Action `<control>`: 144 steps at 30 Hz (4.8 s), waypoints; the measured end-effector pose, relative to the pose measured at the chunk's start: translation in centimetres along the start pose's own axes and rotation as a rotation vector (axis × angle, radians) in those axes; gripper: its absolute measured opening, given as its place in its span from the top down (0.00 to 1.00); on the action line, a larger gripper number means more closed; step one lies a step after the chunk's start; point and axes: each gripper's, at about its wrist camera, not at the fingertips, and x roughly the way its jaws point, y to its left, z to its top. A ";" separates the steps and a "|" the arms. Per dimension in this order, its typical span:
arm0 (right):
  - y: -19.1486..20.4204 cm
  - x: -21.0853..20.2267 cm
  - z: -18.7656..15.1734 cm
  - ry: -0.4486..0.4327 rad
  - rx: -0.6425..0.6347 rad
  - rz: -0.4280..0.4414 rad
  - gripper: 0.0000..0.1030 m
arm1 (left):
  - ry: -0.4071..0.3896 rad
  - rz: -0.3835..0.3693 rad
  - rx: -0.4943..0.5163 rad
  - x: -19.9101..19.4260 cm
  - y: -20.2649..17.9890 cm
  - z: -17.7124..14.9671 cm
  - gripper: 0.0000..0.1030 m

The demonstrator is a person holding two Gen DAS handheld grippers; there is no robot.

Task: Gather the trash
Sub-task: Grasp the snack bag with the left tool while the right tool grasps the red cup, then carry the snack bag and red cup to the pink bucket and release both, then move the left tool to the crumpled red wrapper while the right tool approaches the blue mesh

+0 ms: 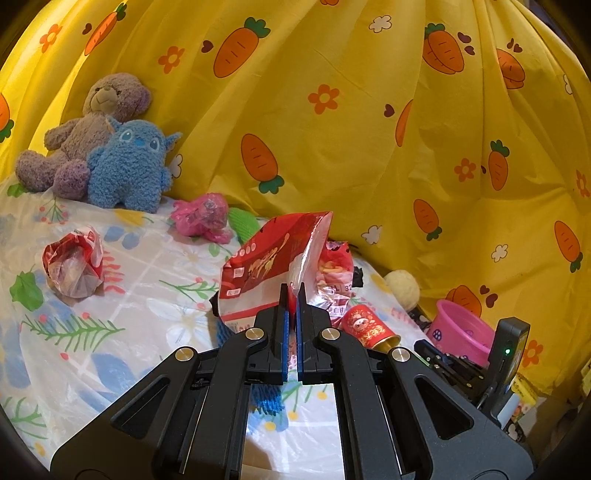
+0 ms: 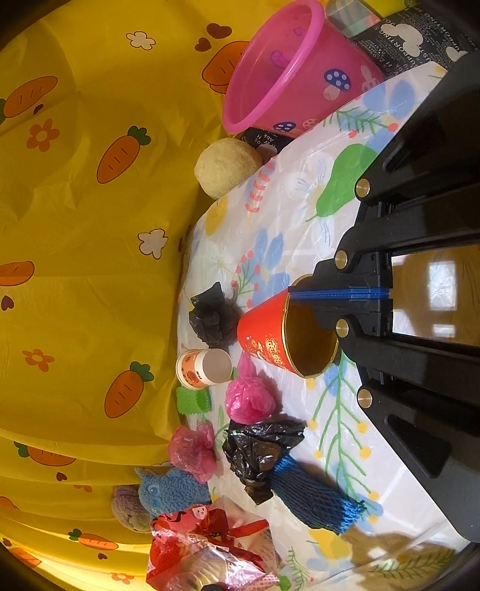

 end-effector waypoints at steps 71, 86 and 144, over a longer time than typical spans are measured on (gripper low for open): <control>-21.9 -9.2 2.9 -0.211 0.349 -0.374 0.97 | 0.180 -0.616 0.211 16.4 -29.6 -1.2 0.98; -24.3 -7.2 2.0 -0.158 0.398 -0.411 0.97 | 0.287 -0.638 0.197 21.1 -32.0 -4.1 0.98; -4.1 -6.8 1.4 -0.169 0.137 -0.082 0.15 | 0.041 0.252 0.133 6.2 -6.1 0.3 0.09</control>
